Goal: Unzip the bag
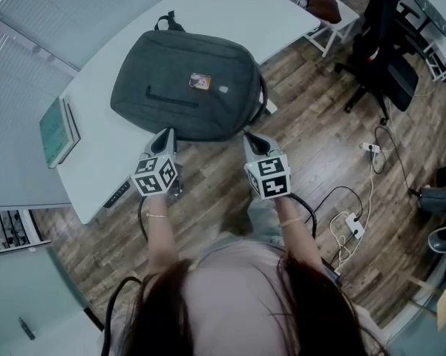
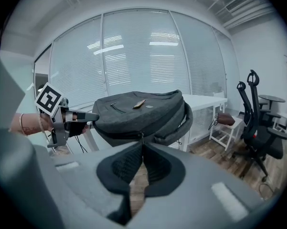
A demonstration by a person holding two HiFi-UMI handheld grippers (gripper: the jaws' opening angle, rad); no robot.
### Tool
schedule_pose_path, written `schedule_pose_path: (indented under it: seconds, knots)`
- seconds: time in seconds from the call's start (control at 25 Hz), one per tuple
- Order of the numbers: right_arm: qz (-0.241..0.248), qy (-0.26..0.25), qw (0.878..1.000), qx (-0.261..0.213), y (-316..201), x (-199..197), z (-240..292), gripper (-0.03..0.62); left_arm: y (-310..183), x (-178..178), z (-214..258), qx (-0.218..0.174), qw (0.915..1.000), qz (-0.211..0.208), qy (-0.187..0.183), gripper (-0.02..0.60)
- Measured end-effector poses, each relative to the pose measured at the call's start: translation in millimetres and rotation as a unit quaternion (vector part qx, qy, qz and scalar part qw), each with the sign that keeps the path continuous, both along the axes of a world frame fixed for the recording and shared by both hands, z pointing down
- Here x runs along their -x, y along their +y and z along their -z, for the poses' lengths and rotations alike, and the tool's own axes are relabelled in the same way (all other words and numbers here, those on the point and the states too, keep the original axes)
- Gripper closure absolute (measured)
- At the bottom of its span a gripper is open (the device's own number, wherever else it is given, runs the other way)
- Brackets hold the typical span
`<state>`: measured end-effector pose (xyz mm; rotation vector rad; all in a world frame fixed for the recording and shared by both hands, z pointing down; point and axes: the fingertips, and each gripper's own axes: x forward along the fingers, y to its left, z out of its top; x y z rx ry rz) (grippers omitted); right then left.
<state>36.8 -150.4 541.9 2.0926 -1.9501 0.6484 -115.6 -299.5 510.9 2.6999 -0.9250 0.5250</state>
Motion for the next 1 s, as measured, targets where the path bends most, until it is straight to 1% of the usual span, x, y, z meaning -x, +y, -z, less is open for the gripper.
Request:
schedule_pose_path:
  seconds: [0.4,0.72,1.0]
  knots:
    - [0.007,0.014,1.000,-0.009,-2,-30,8,0.583,0,0,0,-0.001,0.9998,0.021,-0.003,0.571]
    - [0.045,0.006,0.999,-0.009,-4,-35,8,0.585,1,0,3,0.002,0.9983,0.057,0.016,0.569]
    - [0.068,0.023,0.997,-0.013,-7,-49,9,0.583,3,0,2,-0.007,0.9968,0.078,0.015,0.569]
